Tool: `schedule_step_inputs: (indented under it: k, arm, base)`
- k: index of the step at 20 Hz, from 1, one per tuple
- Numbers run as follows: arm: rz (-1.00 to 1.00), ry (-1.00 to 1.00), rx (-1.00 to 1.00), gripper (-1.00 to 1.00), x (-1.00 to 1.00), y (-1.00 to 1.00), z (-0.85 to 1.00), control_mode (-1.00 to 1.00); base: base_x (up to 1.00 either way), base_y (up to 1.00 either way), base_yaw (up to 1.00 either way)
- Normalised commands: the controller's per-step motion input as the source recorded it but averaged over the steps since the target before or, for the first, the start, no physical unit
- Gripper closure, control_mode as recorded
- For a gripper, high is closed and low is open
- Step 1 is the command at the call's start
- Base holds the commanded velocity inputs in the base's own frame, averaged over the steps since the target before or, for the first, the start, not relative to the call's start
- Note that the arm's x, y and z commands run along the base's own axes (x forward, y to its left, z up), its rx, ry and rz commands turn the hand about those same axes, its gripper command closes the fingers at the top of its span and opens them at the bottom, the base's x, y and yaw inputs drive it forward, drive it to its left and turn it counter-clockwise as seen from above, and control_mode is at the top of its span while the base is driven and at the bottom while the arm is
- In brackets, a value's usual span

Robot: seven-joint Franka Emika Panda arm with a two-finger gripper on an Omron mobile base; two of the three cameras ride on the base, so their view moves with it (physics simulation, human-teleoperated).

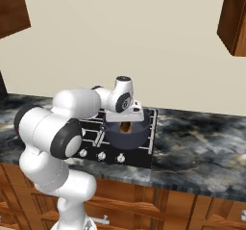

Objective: Put the sweet potato and onion in the pot. Retrieve the spatula and lightly stir the vegetables in the pot.

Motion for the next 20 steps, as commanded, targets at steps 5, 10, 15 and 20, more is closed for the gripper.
schedule_step_inputs:
  k: [5,10,15,20]
  arm:
    - [0.04,0.00,0.00,1.00,0.00,0.00,-0.21,-1.00]
    - [0.00,0.01,0.00,-1.00,0.00,0.00,0.02,-1.00]
    - [0.00,0.00,0.00,-1.00,0.00,0.00,0.59,-1.00]
    - [0.00,-0.01,0.00,-1.00,-0.08,0.11,0.86,-1.00]
  base:
    - [0.00,0.00,0.00]
    - [0.00,0.00,0.00]
    - [0.00,0.00,0.00]
    - [0.00,0.00,0.00]
